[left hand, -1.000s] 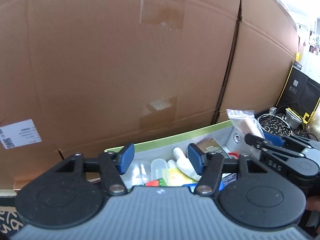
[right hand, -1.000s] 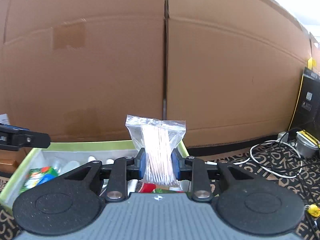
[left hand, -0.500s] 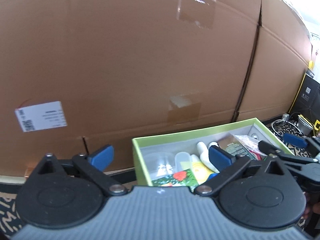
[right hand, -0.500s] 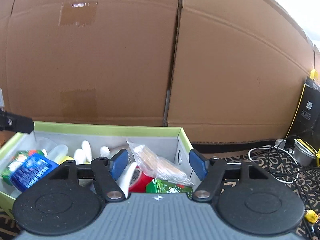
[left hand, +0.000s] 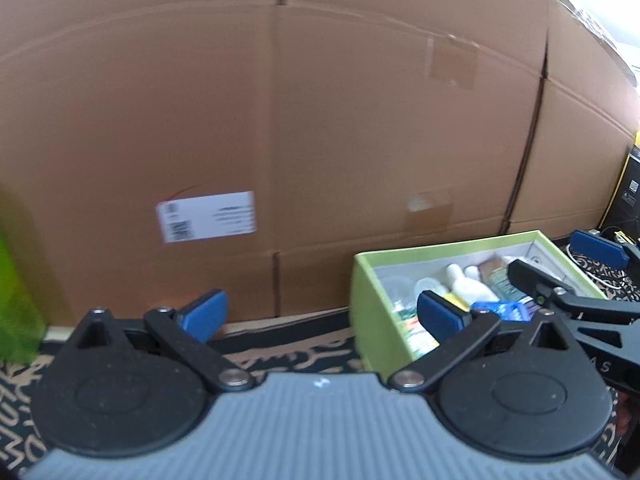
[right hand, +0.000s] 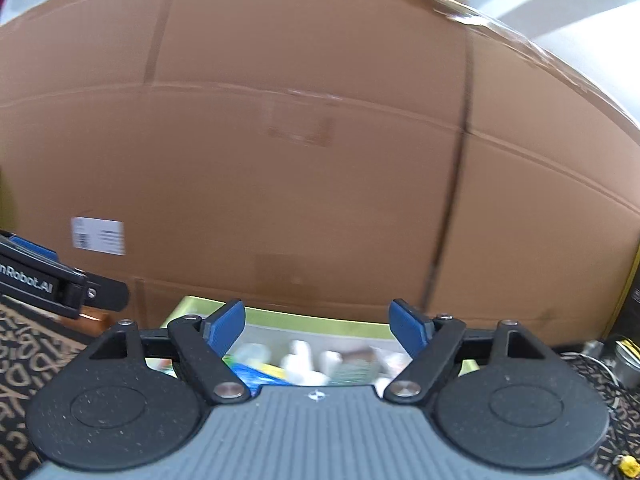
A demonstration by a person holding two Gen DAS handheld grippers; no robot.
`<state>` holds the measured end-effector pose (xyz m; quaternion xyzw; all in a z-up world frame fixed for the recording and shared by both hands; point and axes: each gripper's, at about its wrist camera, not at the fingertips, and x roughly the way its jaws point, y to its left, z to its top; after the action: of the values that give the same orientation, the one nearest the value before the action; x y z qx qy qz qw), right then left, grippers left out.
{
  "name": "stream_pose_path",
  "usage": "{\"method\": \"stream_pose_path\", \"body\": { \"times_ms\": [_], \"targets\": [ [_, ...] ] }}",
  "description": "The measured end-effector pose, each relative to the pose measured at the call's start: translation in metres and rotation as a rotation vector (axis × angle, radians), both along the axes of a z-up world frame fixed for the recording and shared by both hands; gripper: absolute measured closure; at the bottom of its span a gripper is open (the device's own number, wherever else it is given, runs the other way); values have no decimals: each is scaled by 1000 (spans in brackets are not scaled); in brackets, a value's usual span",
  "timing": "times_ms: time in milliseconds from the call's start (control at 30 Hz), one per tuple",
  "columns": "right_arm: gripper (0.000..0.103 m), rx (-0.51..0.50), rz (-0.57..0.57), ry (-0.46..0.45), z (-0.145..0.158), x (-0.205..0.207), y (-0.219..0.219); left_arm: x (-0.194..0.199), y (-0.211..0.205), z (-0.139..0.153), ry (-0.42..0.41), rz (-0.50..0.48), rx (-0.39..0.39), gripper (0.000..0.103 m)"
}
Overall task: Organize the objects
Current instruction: 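Carry the floral box and swab bag into the green shoebox, opening both tools, then move the left tool to the copper box and grasp it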
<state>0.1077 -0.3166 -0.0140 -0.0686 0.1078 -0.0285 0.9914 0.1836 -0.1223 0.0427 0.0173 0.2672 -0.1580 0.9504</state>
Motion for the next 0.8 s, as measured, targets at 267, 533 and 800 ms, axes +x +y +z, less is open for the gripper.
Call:
{"method": "stream_pose_path", "body": {
  "times_ms": [267,533,800],
  "targets": [
    [21,-2,166,48,-10,4,74,-16,87,-9,30,131,2,0],
    [21,-32,325,159,-41,22,159,-1,140,-40,95,183,10,0],
    [33,-35,328,283,-73,70,191,37,153,-62,142,151,-22,7]
  ]
}}
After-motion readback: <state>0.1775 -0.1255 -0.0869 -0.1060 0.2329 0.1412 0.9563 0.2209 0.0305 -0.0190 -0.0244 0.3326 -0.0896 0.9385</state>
